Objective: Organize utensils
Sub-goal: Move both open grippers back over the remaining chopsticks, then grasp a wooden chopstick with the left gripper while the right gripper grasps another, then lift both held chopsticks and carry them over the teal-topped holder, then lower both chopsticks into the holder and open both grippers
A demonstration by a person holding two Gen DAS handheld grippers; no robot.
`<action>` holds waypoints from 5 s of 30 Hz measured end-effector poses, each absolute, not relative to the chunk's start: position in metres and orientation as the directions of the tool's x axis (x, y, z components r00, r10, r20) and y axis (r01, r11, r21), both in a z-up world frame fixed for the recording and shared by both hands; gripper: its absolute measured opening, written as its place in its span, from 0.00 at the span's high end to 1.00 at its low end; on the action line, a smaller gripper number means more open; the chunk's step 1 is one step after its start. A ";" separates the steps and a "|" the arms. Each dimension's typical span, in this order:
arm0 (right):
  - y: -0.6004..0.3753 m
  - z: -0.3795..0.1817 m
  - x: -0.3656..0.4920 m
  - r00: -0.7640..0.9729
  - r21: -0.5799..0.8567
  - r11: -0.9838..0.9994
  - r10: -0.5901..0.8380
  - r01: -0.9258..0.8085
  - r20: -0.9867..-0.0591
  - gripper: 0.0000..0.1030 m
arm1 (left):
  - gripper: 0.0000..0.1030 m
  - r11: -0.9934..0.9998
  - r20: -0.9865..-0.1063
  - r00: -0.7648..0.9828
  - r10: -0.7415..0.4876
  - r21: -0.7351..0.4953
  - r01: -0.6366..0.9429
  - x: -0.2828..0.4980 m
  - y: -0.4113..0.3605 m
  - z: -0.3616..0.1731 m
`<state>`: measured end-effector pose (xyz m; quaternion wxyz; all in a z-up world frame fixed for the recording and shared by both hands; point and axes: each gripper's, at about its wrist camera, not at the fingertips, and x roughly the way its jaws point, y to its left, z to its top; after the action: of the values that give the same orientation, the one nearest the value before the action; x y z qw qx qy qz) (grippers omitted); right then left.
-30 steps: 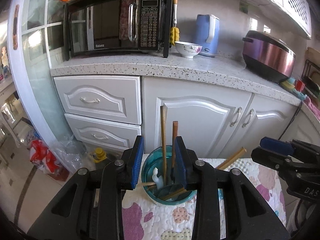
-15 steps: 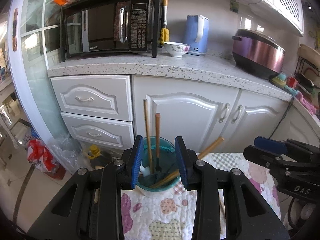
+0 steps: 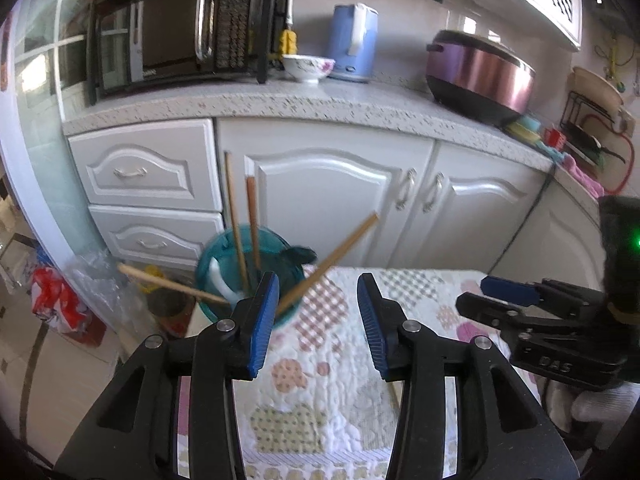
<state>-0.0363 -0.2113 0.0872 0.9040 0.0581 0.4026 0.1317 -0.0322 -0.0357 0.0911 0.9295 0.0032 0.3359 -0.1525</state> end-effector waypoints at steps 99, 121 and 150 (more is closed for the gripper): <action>-0.179 0.195 -0.017 0.614 0.283 0.847 0.524 -0.450 -0.590 0.95 | 0.96 0.904 -0.525 0.736 -0.427 -0.251 0.345 0.011 0.032 0.189; -0.105 0.130 0.071 0.574 0.275 0.866 0.487 -0.418 -0.659 0.95 | 0.96 0.991 -0.492 0.860 -0.136 -0.082 0.110 0.106 0.036 0.111; -0.140 0.131 0.042 0.585 0.273 0.893 0.443 -0.358 -0.679 0.61 | 0.67 0.976 -0.603 0.768 -0.215 -0.153 0.153 0.093 0.037 0.099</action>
<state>0.0416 -0.1400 0.1310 0.8887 0.0533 0.3957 0.2254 0.0934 0.0375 0.0994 0.9391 -0.0475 0.3261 -0.0980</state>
